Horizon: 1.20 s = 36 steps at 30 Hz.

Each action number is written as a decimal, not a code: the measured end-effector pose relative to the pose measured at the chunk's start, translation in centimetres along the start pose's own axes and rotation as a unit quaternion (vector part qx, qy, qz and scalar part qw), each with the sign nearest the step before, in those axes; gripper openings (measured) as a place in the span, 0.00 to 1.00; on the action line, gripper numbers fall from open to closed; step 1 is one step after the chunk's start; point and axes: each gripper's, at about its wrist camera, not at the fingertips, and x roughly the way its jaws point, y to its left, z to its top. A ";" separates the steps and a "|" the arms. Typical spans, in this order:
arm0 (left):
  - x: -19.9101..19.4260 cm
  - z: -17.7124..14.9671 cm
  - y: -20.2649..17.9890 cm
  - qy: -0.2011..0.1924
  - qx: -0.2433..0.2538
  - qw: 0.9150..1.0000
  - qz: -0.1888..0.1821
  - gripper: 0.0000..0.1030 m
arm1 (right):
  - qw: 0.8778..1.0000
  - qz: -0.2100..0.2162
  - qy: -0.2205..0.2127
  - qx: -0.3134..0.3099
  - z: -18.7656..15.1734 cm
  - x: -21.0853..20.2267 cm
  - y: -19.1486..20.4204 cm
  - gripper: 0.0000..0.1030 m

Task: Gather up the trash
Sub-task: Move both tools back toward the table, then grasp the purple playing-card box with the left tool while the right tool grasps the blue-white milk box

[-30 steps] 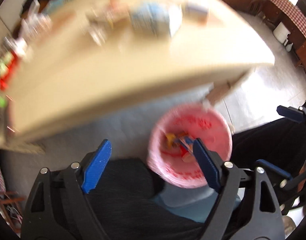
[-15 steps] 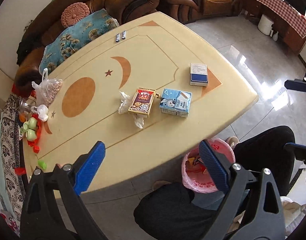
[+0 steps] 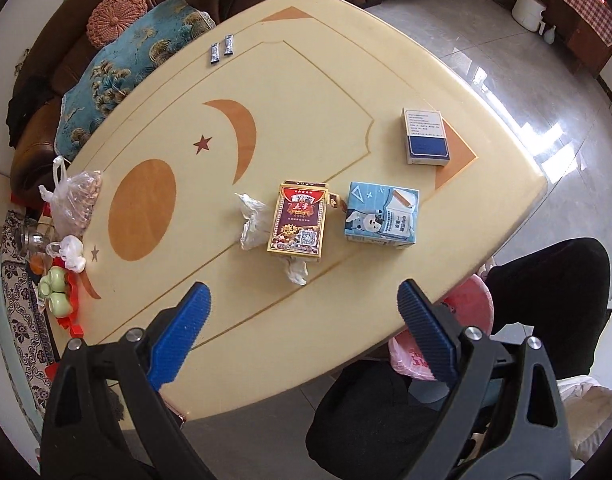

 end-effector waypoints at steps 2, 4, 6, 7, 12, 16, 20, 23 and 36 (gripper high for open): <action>1.5 0.5 -0.1 0.009 0.006 1.000 -0.003 0.89 | 1.000 0.002 0.009 -0.002 0.0 1.2 -0.2 0.93; 2.6 0.9 -0.2 0.016 0.012 1.000 -0.009 0.89 | 1.000 0.007 0.018 -0.001 0.0 2.6 -0.5 0.93; 3.7 1.3 -0.2 0.024 0.016 1.000 -0.013 0.89 | 1.000 0.010 0.027 -0.002 -0.1 4.0 -0.7 0.93; 4.4 1.5 -0.2 0.029 0.018 0.999 -0.014 0.89 | 0.999 0.012 0.032 -0.003 -0.2 4.8 -0.8 0.93; 7.5 2.2 -0.2 0.052 0.027 0.998 -0.020 0.89 | 0.998 0.035 0.061 0.001 -1.1 8.3 -1.4 0.93; 10.1 2.8 -0.1 0.070 0.034 0.997 -0.031 0.89 | 0.995 0.042 0.090 0.001 -2.1 11.5 -1.9 0.93; 12.1 3.5 0.1 0.083 0.038 0.995 -0.035 0.89 | 0.992 0.051 0.115 -0.001 -3.0 14.3 -2.1 0.93; 13.4 3.9 0.1 0.093 0.038 0.994 -0.042 0.89 | 0.990 0.054 0.129 -0.003 -3.4 16.3 -2.2 0.93; 16.6 5.5 1.5 0.113 0.019 0.991 -0.070 0.89 | 0.983 0.063 0.170 -0.006 -4.1 23.5 -2.5 0.93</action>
